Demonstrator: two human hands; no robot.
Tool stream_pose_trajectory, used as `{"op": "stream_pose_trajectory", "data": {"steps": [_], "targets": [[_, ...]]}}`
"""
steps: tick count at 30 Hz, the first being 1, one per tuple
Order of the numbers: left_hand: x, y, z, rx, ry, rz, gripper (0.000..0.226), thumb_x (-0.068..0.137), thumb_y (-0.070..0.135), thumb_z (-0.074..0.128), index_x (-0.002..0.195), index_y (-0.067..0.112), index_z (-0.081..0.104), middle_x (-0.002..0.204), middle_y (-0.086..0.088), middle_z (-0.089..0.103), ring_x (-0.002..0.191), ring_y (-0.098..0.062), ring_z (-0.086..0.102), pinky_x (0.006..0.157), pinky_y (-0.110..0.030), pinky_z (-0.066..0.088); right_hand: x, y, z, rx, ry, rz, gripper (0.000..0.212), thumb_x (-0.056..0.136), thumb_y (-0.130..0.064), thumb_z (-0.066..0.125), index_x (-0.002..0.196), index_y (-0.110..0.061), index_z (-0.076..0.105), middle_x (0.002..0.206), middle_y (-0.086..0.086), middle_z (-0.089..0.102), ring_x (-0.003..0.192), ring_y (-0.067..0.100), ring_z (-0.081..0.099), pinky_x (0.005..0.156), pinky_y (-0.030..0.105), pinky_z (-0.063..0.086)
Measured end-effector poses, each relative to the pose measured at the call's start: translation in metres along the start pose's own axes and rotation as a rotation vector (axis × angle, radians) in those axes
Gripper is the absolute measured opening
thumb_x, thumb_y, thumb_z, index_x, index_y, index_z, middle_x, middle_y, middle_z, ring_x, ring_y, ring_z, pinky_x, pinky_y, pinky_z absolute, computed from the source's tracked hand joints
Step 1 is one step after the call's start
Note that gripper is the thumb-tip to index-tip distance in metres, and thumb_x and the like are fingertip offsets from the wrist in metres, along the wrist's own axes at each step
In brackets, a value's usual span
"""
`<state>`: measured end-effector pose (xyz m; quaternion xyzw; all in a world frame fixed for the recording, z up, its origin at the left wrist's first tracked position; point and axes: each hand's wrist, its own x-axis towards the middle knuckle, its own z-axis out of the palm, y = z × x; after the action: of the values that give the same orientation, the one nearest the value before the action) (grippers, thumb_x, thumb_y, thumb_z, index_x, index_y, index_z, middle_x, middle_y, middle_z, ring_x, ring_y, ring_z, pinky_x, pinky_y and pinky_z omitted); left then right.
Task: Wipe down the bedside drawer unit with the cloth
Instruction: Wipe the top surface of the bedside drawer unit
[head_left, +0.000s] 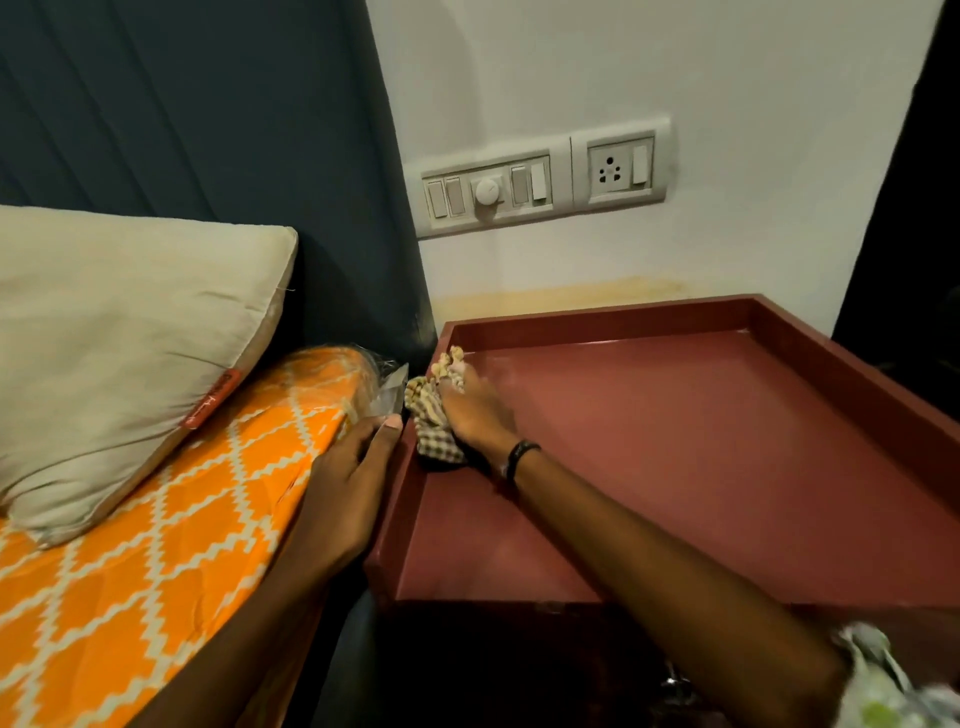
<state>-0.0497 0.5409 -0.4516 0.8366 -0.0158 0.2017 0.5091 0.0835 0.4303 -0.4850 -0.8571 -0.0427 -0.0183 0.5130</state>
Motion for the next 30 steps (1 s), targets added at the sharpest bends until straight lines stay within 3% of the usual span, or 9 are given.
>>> {"op": "stream_pose_trajectory", "data": {"steps": [3, 6, 10, 16, 18, 21, 24, 27, 30], "targets": [[-0.002, 0.002, 0.0, -0.062, 0.001, -0.012, 0.022, 0.098, 0.029, 0.046, 0.092, 0.035, 0.067, 0.088, 0.022, 0.071, 0.091, 0.009, 0.062, 0.082, -0.016, 0.044, -0.071, -0.002, 0.001, -0.004, -0.027, -0.085, 0.05, 0.09, -0.053, 0.031, 0.137, -0.036, 0.036, 0.131, 0.001, 0.051, 0.117, 0.028, 0.052, 0.099, 0.043, 0.042], [-0.003, 0.004, 0.001, -0.098, -0.012, -0.055, 0.023, 0.098, 0.03, 0.047, 0.087, 0.035, 0.066, 0.091, 0.016, 0.07, 0.097, -0.005, 0.065, 0.095, -0.029, 0.046, -0.135, -0.006, -0.002, 0.037, -0.07, -0.148, 0.04, 0.095, -0.045, 0.039, 0.135, -0.039, 0.039, 0.131, -0.006, 0.048, 0.12, 0.019, 0.049, 0.102, 0.035, 0.039], [-0.004, 0.003, 0.002, -0.023, -0.03, -0.027, 0.025, 0.099, 0.034, 0.043, 0.096, 0.03, 0.068, 0.103, 0.005, 0.07, 0.102, -0.015, 0.063, 0.099, -0.039, 0.045, -0.12, -0.01, -0.003, 0.069, 0.032, -0.14, 0.04, 0.091, -0.04, 0.043, 0.129, -0.03, 0.053, 0.122, -0.001, 0.061, 0.111, 0.021, 0.057, 0.094, 0.036, 0.047], [-0.002, -0.001, 0.001, 0.063, -0.056, 0.001, 0.031, 0.102, 0.032, 0.037, 0.108, 0.022, 0.066, 0.112, 0.001, 0.066, 0.102, -0.013, 0.059, 0.096, -0.035, 0.042, -0.08, -0.018, 0.001, 0.034, 0.139, -0.053, 0.035, 0.09, -0.035, 0.043, 0.119, -0.026, 0.06, 0.111, 0.007, 0.067, 0.099, 0.032, 0.061, 0.083, 0.038, 0.051], [-0.002, 0.001, 0.002, -0.02, -0.046, -0.042, 0.029, 0.102, 0.031, 0.038, 0.1, 0.026, 0.066, 0.105, 0.005, 0.067, 0.1, -0.011, 0.061, 0.096, -0.033, 0.042, -0.099, -0.018, -0.001, 0.016, 0.117, -0.08, 0.034, 0.09, -0.036, 0.042, 0.117, -0.024, 0.061, 0.109, 0.007, 0.067, 0.099, 0.03, 0.061, 0.084, 0.04, 0.05], [0.0, 0.005, 0.005, -0.24, -0.002, -0.216, 0.034, 0.1, 0.037, 0.037, 0.095, 0.022, 0.067, 0.099, 0.004, 0.069, 0.1, -0.015, 0.064, 0.089, -0.032, 0.046, -0.154, -0.014, 0.0, 0.044, 0.048, -0.116, 0.035, 0.094, -0.035, 0.047, 0.126, -0.025, 0.058, 0.123, -0.001, 0.061, 0.113, 0.021, 0.056, 0.096, 0.035, 0.044], [0.004, 0.009, 0.004, -0.361, -0.031, -0.319, 0.047, 0.101, 0.037, 0.03, 0.117, 0.004, 0.06, 0.113, -0.008, 0.065, 0.1, -0.016, 0.062, 0.075, -0.022, 0.045, -0.2, -0.015, 0.0, 0.084, 0.018, -0.154, 0.038, 0.095, -0.034, 0.049, 0.132, -0.029, 0.055, 0.129, -0.012, 0.056, 0.121, 0.008, 0.05, 0.102, 0.026, 0.039], [0.005, 0.012, 0.002, -0.377, -0.049, -0.34, 0.054, 0.102, 0.036, 0.025, 0.127, -0.003, 0.053, 0.123, -0.013, 0.06, 0.091, -0.008, 0.059, 0.072, -0.017, 0.044, -0.194, -0.019, -0.002, 0.133, 0.024, -0.12, 0.037, 0.093, -0.029, 0.051, 0.13, -0.026, 0.058, 0.129, -0.012, 0.059, 0.12, 0.006, 0.052, 0.101, 0.021, 0.039], [0.004, 0.012, 0.001, -0.367, -0.04, -0.342, 0.058, 0.102, 0.038, 0.024, 0.13, -0.005, 0.051, 0.129, -0.017, 0.058, 0.1, -0.018, 0.06, 0.077, -0.018, 0.045, -0.166, -0.026, -0.008, 0.182, 0.034, -0.057, 0.038, 0.091, -0.027, 0.051, 0.128, -0.023, 0.06, 0.127, -0.007, 0.063, 0.118, 0.013, 0.057, 0.1, 0.029, 0.045]]}}
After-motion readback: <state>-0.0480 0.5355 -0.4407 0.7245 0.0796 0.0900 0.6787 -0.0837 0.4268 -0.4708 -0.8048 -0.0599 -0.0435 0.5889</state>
